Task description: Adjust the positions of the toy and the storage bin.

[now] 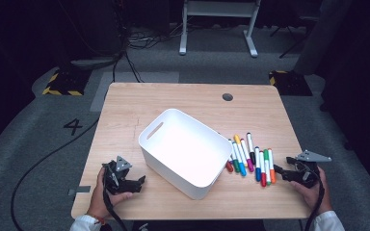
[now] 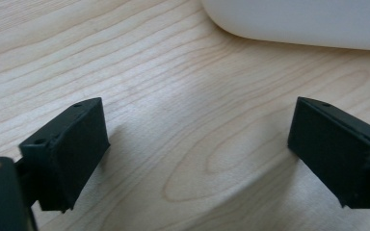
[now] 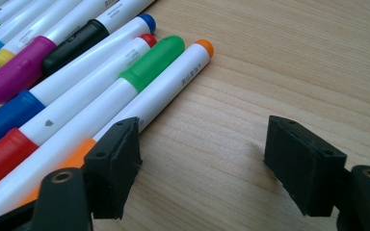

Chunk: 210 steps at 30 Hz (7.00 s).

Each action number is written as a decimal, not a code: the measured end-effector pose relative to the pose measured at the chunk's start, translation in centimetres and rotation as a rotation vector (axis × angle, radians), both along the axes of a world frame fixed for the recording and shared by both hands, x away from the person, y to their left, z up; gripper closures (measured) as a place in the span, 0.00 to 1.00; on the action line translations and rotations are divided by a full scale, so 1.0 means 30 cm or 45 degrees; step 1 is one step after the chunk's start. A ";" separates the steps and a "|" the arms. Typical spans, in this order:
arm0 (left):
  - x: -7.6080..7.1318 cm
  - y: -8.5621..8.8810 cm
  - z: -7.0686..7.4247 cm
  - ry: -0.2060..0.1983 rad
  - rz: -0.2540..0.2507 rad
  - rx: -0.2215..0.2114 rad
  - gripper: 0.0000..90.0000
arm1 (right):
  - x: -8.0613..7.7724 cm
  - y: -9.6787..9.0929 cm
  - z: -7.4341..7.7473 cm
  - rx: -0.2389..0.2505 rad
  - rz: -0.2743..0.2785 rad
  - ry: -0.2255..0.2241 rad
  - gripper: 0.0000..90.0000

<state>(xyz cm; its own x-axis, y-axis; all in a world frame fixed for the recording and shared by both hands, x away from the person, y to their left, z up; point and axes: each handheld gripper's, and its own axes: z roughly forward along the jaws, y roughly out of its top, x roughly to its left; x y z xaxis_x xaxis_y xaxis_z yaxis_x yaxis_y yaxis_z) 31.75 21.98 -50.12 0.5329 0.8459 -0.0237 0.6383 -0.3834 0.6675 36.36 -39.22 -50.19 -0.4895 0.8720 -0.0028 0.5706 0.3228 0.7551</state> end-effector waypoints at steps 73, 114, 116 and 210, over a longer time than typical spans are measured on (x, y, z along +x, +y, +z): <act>0.017 -0.252 0.371 -0.247 -1.043 0.013 0.65 | -0.001 0.000 0.000 -0.001 0.000 -0.001 0.32; 0.215 -0.317 0.354 -0.292 -0.866 -0.052 0.82 | 0.018 0.006 0.000 -0.010 -0.009 -0.001 0.32; 0.221 -0.323 0.355 -0.291 -0.865 -0.060 0.82 | 0.019 0.008 0.001 -0.010 -0.016 0.003 0.32; 0.061 -0.075 -0.002 -0.099 -0.362 0.025 0.22 | 0.492 0.310 0.068 -0.089 -0.006 0.218 0.81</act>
<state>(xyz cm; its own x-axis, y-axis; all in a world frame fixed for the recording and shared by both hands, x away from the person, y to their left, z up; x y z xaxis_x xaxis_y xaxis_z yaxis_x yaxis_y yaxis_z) 33.56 19.73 -50.18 0.7484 0.6620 0.0413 0.4504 -0.5530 0.7009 51.13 -29.91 -48.17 -0.4840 0.8749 0.0199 0.6907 0.3679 0.6225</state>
